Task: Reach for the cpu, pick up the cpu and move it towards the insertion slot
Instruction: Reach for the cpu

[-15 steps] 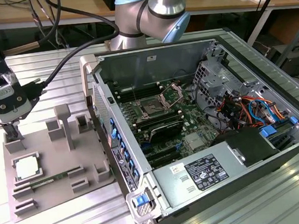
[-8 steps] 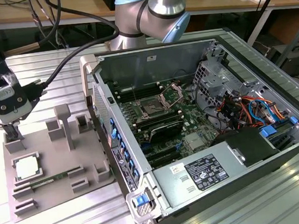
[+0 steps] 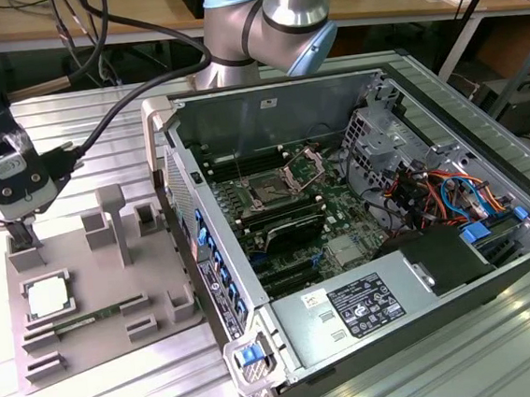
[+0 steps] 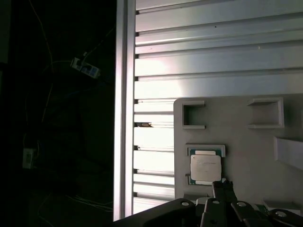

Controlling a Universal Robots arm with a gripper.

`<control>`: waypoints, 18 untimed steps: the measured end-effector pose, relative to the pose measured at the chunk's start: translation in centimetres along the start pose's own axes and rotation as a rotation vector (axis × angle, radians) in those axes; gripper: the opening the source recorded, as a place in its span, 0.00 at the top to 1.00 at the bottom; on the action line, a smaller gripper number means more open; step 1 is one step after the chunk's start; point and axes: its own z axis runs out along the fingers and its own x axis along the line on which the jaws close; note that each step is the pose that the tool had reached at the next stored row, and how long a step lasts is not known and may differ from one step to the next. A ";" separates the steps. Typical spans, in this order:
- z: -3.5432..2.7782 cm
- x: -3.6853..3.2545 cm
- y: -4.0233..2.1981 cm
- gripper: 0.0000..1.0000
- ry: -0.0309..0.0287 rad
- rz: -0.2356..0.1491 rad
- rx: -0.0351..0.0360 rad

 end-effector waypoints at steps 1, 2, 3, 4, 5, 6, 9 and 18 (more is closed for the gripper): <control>0.02 0.00 0.00 0.89 0.0000 0.000 0.0000; 0.03 0.00 0.00 0.89 0.0000 0.000 0.0000; 0.06 0.00 0.00 0.89 0.0000 0.000 0.0000; 0.07 0.00 0.00 0.89 0.0000 0.000 0.0000; 0.11 0.00 -0.01 0.89 0.0000 0.000 0.0000; 0.15 0.00 -0.01 0.89 0.0000 0.000 0.0000; 0.20 0.00 -0.01 0.89 0.0000 0.000 0.0001; 0.37 0.00 -0.02 0.89 0.0000 0.000 0.0000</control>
